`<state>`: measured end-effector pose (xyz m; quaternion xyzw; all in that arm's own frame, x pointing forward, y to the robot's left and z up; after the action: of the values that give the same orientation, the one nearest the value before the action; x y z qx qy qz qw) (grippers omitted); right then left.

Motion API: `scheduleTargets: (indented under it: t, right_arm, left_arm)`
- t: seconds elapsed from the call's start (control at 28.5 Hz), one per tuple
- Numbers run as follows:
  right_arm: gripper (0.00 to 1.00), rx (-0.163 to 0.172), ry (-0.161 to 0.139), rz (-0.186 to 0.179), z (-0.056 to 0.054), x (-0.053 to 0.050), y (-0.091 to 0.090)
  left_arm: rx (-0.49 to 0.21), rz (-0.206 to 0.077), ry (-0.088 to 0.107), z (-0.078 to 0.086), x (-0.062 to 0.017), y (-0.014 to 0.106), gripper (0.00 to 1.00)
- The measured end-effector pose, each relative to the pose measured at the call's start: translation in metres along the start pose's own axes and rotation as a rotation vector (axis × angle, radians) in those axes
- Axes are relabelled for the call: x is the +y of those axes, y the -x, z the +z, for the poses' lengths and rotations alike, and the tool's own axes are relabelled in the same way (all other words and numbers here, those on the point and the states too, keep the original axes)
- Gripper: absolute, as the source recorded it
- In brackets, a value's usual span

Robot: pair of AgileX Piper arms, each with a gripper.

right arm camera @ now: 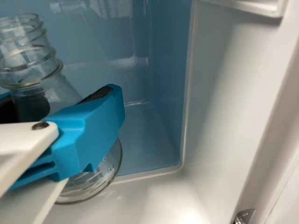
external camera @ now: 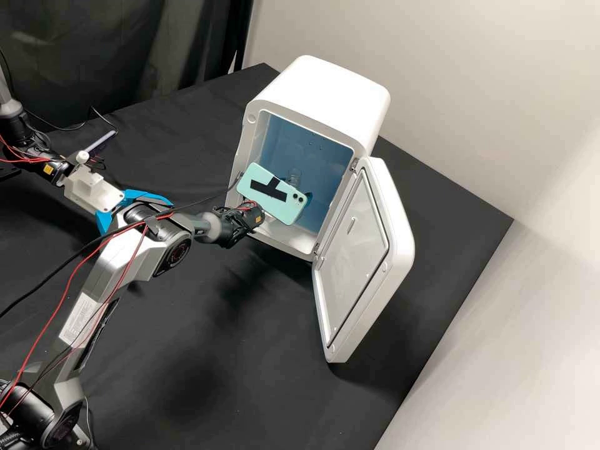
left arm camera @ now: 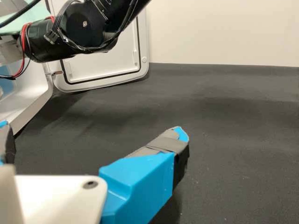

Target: Place the flask in the incubator

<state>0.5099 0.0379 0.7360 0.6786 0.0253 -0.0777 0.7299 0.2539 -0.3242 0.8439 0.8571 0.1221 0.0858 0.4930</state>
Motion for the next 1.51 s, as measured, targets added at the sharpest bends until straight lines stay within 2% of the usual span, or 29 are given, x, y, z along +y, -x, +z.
scheduleTargets:
  t: [0.21,0.7,1.33,1.51]
  right_arm:
    - [0.0,-0.006,0.001,-0.005,0.006,-0.007,-0.004]
    - [0.0,0.008,0.003,0.019,0.009,-0.011,-0.009]
    - [0.0,0.012,0.001,0.022,0.007,-0.009,-0.011]
    - [0.0,0.01,-0.002,0.01,0.004,-0.007,-0.017]
  left_arm:
    - [0.005,0.002,0.002,0.0,0.0001,0.0,1.0]
    - [0.006,0.002,0.001,-0.001,0.0002,0.0,1.0]
    - [0.006,0.002,0.001,-0.001,0.0002,0.0,1.0]
    - [0.007,0.0,0.001,-0.001,0.0,0.0,1.0]
